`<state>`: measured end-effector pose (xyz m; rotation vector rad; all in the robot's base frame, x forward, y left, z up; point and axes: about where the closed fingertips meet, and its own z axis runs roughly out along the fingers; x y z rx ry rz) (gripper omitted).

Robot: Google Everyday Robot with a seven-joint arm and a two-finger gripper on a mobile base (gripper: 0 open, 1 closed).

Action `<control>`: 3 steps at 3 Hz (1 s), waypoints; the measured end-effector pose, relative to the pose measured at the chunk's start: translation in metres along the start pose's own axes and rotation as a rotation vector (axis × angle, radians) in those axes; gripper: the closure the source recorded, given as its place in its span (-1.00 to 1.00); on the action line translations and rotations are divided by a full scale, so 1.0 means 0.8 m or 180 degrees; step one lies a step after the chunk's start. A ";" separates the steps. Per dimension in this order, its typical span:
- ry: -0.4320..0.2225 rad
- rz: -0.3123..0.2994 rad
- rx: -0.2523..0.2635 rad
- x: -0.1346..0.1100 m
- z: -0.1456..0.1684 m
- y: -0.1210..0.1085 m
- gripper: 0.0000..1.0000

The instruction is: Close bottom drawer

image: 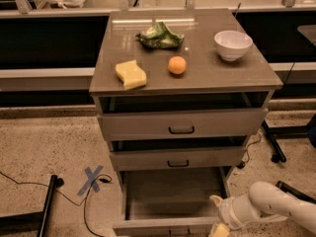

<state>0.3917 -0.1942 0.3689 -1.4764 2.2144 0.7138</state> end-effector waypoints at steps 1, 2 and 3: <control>-0.0025 -0.0011 -0.0071 0.006 0.015 0.009 -1.00; 0.0037 0.0089 -0.0239 0.024 0.037 0.002 -1.00; -0.0302 0.0187 -0.0542 0.064 0.090 0.004 -0.47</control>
Offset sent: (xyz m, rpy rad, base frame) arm -0.0119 0.0033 -0.0791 0.0372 0.1816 0.0261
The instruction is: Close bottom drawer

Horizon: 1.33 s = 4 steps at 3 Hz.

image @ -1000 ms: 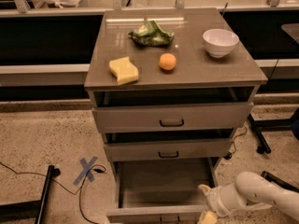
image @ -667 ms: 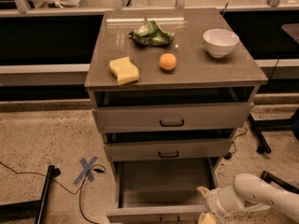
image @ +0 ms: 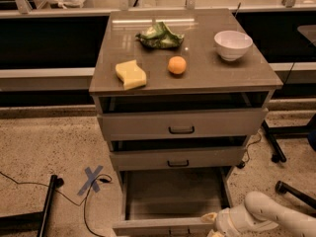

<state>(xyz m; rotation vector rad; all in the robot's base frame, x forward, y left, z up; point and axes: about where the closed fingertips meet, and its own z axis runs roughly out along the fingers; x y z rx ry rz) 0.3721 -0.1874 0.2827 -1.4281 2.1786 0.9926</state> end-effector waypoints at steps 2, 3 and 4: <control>-0.0571 -0.0407 -0.0232 0.037 0.028 0.001 0.46; -0.0576 -0.0433 -0.0248 0.037 0.030 0.002 0.92; -0.0593 -0.0473 -0.0210 0.039 0.036 0.001 1.00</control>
Offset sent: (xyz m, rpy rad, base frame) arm -0.0218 -0.0098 -0.0438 0.2913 -0.1574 0.1186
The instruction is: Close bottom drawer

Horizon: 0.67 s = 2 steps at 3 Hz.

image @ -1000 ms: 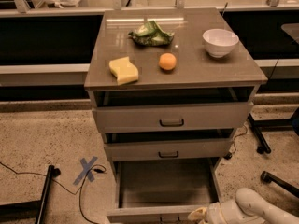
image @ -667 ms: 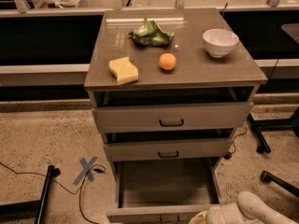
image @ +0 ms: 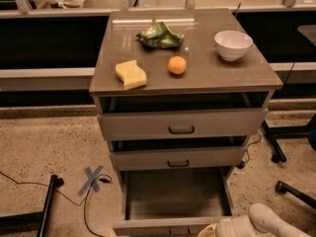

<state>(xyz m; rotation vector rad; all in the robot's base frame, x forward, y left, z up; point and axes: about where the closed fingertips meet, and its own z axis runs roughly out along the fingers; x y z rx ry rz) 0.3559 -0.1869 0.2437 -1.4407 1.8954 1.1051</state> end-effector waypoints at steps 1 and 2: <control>-0.0033 -0.0299 0.0285 0.017 0.016 -0.010 1.00; -0.0076 -0.0642 0.0451 0.015 0.010 -0.008 1.00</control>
Offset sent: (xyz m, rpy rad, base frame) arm 0.0022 -0.0103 -0.0048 -0.0058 -0.4009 0.0047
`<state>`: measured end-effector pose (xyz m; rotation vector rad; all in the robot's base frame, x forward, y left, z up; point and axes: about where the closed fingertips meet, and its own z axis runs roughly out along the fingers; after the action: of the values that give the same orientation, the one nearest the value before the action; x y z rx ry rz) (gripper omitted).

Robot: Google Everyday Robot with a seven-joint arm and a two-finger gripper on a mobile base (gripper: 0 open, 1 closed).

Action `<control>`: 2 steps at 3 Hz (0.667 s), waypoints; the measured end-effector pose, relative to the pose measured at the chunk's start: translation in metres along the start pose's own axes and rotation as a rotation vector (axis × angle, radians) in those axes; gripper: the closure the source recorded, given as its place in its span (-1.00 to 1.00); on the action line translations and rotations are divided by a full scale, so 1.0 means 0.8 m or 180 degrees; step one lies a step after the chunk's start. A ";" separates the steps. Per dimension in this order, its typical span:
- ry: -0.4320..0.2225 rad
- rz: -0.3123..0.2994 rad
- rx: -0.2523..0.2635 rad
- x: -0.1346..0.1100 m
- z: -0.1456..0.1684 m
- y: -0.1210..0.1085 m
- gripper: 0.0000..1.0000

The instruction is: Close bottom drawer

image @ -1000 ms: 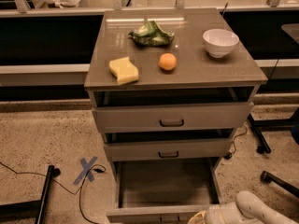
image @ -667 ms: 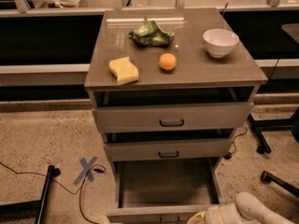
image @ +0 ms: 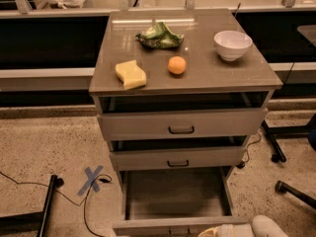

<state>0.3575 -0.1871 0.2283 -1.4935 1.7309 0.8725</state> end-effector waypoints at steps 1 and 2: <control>-0.0021 -0.0070 0.0023 0.001 0.002 0.001 1.00; -0.0048 -0.0082 0.0044 0.003 0.010 0.001 1.00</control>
Offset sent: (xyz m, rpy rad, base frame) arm 0.0023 0.0049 -0.0112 0.0134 -0.0440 -0.0098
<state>0.3573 -0.1816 0.2216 -1.4932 1.6999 0.8548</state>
